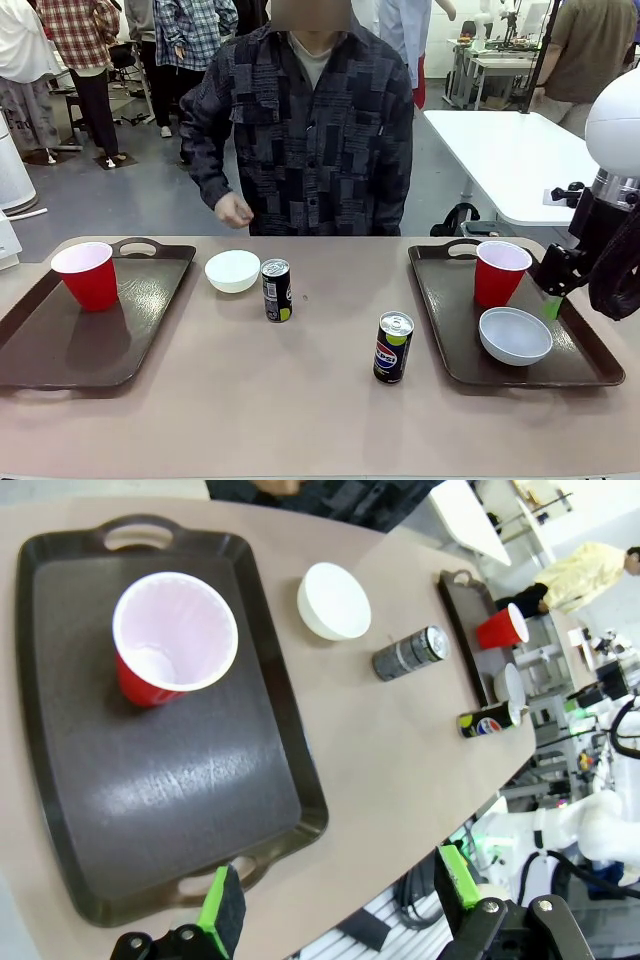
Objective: Prepare tableware on both trays.
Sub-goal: Pick up a Picnic Bowl from the table and place it on a Handle tray.
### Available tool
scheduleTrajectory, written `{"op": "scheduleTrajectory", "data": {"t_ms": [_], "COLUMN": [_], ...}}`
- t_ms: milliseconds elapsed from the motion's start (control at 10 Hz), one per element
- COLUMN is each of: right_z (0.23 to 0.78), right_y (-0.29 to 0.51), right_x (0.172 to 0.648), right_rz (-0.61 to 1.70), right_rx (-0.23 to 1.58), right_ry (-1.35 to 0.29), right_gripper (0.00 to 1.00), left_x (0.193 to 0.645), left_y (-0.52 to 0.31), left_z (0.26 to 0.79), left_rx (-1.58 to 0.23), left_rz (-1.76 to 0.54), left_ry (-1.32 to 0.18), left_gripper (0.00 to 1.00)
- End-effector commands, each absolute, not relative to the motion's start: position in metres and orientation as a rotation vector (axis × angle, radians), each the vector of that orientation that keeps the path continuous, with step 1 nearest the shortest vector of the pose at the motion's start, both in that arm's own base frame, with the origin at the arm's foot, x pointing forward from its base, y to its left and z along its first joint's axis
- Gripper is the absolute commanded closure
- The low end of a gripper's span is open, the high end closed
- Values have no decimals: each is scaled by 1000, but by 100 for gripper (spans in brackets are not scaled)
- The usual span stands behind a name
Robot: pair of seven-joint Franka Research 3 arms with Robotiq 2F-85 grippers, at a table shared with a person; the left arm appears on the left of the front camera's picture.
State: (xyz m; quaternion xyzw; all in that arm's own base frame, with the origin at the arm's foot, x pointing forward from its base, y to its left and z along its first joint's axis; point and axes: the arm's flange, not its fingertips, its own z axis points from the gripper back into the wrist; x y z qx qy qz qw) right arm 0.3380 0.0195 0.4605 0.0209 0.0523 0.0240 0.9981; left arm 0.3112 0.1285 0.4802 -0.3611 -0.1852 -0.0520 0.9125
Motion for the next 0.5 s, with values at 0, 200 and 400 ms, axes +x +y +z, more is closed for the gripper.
{"op": "scheduleTrajectory", "data": {"t_ms": [0,200,400], "right_z": [454,454,454], "right_y": [19,19,19], "right_x": [340,340,340], "right_rz": [41,41,41], "right_rx": [41,41,41], "right_ry": [102,102,102], "right_gripper": [2,2,2], "left_x": [310,310,310], "left_y": [130,130,130], "left_z": [480,480,480], "left_rx": [-759,-759,-759], "left_rz": [-113,-113,-113], "left_ry": [-390,-390,-390], "left_gripper": [0,0,0]}}
